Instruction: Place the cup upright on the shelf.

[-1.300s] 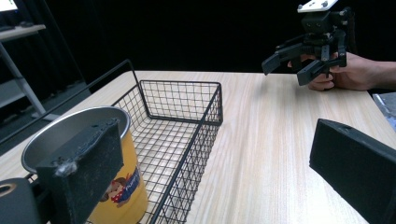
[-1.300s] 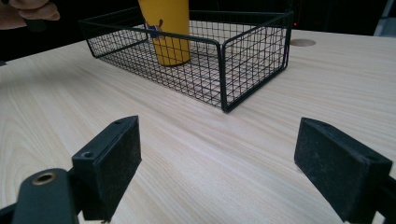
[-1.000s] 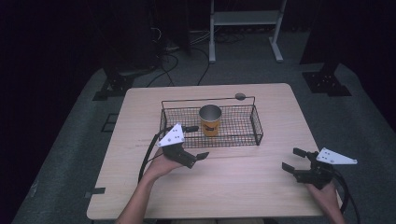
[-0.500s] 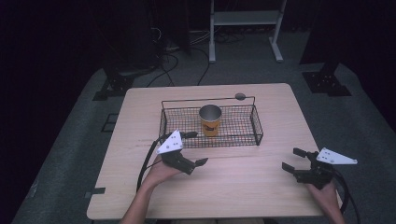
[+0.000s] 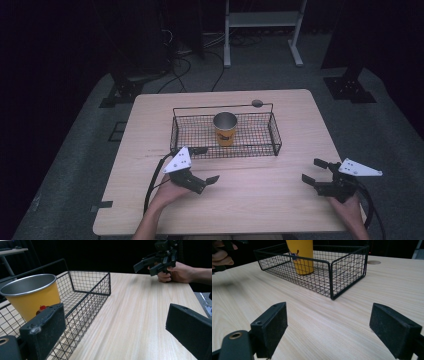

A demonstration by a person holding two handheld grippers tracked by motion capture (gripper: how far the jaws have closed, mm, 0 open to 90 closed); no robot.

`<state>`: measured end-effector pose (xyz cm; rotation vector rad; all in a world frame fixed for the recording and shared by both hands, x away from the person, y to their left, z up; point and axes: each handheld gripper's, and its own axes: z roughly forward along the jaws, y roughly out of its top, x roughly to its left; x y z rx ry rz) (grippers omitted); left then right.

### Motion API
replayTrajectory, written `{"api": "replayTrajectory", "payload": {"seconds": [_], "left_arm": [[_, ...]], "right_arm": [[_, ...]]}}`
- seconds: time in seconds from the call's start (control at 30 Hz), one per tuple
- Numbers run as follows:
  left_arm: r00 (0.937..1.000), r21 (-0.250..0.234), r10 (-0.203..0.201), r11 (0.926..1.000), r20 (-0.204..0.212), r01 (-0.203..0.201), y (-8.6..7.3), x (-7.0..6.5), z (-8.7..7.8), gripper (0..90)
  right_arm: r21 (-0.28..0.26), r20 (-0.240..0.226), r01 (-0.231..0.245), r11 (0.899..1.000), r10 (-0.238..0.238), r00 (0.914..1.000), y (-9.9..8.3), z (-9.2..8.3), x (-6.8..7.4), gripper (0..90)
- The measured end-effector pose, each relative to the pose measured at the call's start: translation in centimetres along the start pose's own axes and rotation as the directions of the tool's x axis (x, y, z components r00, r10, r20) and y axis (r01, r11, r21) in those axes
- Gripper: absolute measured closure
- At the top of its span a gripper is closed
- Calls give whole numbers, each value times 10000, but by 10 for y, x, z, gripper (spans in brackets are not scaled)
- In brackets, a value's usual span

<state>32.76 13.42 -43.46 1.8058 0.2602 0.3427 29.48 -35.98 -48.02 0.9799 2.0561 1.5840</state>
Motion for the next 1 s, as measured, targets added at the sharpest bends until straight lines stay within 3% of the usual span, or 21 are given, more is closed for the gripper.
{"api": "replayTrajectory", "payload": {"seconds": [1.0], "left_arm": [[9998, -253, 125, 9996, -124, -128, -16, -21, -21, 20]], "right_arm": [[-8, 1, -21, 10000, 21, 10000, 0, 0, -1, 137]]}}
